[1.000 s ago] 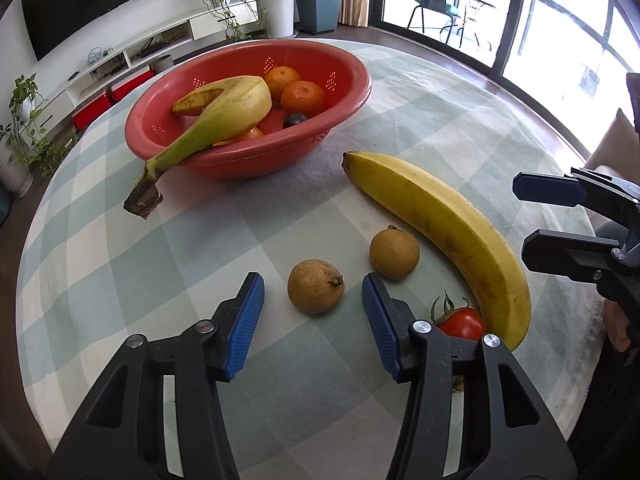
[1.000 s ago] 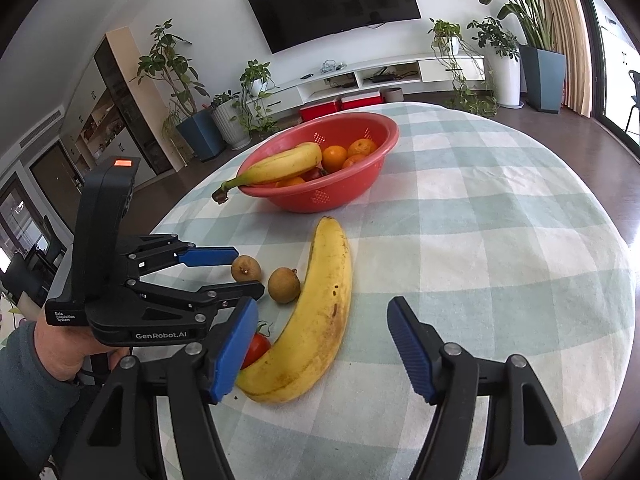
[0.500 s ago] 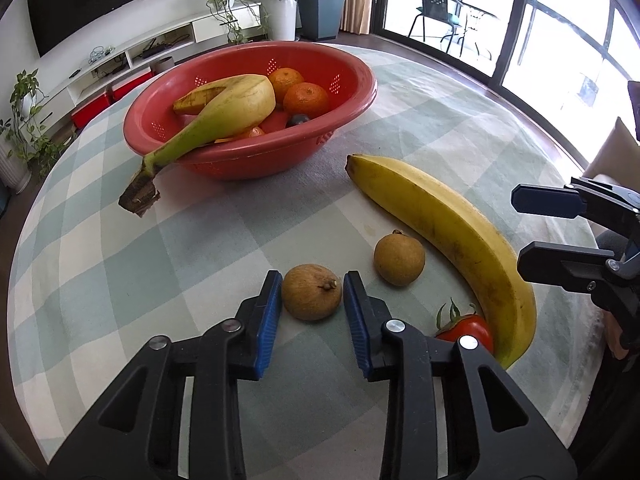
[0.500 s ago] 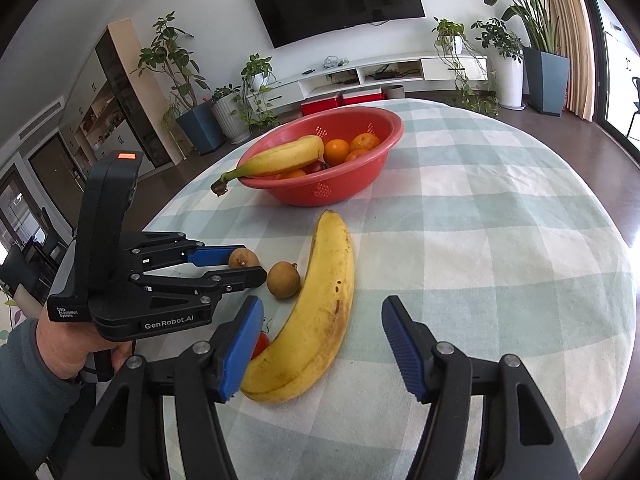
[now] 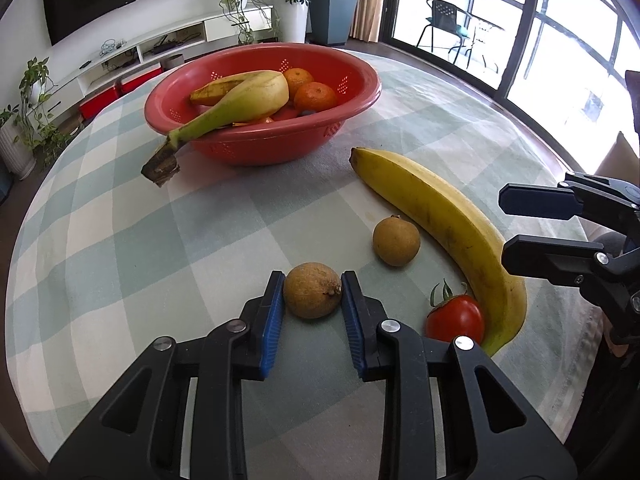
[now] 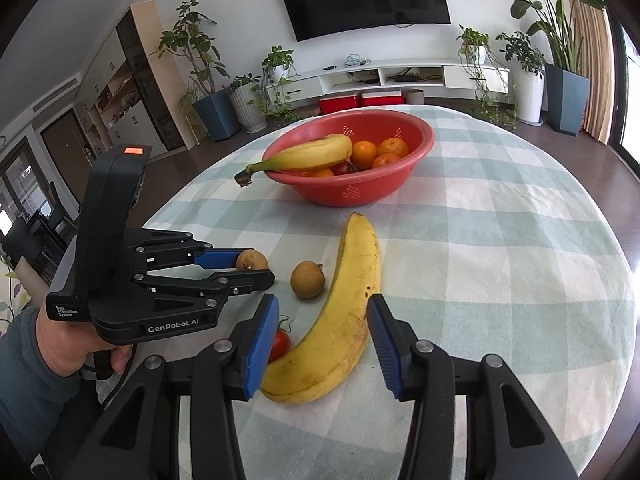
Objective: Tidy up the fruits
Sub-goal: 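Grasp a brown kiwi with the left tool while the right tool grasps the other kiwi, then carry both kiwis over the red bowl with both tools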
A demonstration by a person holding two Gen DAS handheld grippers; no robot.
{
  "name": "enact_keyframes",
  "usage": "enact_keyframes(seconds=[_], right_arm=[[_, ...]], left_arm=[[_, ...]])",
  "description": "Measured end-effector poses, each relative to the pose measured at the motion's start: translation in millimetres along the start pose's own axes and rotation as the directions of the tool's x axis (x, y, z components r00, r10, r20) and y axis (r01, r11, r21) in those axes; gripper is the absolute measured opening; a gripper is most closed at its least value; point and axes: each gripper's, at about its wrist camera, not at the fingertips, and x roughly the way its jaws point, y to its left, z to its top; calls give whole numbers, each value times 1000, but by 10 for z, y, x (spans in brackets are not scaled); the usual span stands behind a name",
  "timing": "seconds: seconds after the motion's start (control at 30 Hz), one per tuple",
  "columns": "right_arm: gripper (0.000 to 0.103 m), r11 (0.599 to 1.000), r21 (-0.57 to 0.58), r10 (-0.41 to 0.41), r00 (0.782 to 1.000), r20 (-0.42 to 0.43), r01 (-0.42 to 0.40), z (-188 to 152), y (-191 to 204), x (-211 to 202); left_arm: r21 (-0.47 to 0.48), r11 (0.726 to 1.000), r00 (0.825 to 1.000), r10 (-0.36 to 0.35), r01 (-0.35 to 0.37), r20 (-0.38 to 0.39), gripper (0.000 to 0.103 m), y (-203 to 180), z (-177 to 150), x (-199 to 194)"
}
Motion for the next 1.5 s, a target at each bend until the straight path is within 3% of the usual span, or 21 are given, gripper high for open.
enact_keyframes(seconds=[0.33,0.43,0.77,1.07,1.27,1.4,1.5], right_arm=[[47,991,-135,-28,996,-85,16,237,271,137],[42,987,-162,-30,991,-131,9,328,332,248],[39,979,-193,-121,942,-312,62,395,394,707],[39,967,-226,-198,912,-359,121,432,408,836],[37,965,-236,-201,908,-368,117,423,438,883],[29,967,-226,-197,905,-377,117,416,411,913],[28,971,-210,-187,913,-362,116,416,399,905]], left_arm=[[-69,997,999,-12,15,46,26,207,-42,-209],[-90,996,998,-9,15,65,26,279,-50,-285],[-128,991,996,-18,30,90,26,363,-61,-392],[-139,990,995,-26,39,97,26,384,-59,-403],[-140,989,995,-27,40,94,26,380,-65,-395],[-140,989,996,-30,43,89,26,353,-70,-391],[-142,989,995,-36,48,90,26,360,-73,-389]])
